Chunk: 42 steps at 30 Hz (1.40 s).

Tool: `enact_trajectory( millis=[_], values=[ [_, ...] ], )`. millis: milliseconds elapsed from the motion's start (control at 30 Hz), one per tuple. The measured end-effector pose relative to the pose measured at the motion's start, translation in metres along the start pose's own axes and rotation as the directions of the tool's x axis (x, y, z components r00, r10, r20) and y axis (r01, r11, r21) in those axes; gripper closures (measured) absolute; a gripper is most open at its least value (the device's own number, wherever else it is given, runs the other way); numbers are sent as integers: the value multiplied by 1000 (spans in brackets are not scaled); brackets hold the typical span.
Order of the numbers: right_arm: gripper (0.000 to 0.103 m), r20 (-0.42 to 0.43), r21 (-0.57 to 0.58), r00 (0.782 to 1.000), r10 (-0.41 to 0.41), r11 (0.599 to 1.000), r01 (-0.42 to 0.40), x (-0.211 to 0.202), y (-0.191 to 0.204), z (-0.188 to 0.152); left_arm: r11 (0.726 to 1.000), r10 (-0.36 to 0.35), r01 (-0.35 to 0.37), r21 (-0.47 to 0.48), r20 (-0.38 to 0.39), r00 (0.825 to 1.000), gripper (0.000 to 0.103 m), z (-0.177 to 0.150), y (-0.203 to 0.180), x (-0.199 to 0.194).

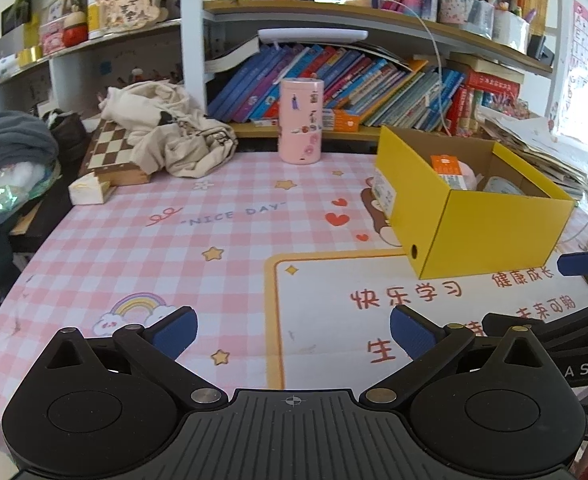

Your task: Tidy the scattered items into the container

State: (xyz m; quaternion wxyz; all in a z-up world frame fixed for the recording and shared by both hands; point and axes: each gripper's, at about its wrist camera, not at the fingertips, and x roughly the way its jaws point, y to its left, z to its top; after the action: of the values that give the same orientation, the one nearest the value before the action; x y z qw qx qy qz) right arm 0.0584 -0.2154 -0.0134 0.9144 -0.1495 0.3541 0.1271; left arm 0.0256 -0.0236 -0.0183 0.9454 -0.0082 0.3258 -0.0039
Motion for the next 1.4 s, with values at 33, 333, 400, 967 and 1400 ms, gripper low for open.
enact_trajectory(
  millis=[33, 333, 400, 967, 1400],
  values=[
    [3, 1, -11, 1000, 8, 1000, -8, 0, 3, 1, 1000, 5, -5, -4, 0, 1000, 0, -1, 1, -1],
    [3, 0, -67, 999, 53, 996, -53, 3, 23, 4, 999, 36, -36, -32, 2, 999, 0, -8, 14, -10],
    [3, 1, -75, 998, 59, 995, -58, 3, 26, 4, 999, 37, -37, -38, 1, 999, 0, -9, 16, -11],
    [3, -21, -67, 998, 63, 996, -64, 6, 26, 3, 999, 12, -13, -37, -15, 1000, 0, -10, 15, -6],
    [3, -30, -88, 990, 136, 986, -138, 23, 11, 4, 994, 65, -69, -91, -47, 997, 0, -7, 6, 5]
  ],
)
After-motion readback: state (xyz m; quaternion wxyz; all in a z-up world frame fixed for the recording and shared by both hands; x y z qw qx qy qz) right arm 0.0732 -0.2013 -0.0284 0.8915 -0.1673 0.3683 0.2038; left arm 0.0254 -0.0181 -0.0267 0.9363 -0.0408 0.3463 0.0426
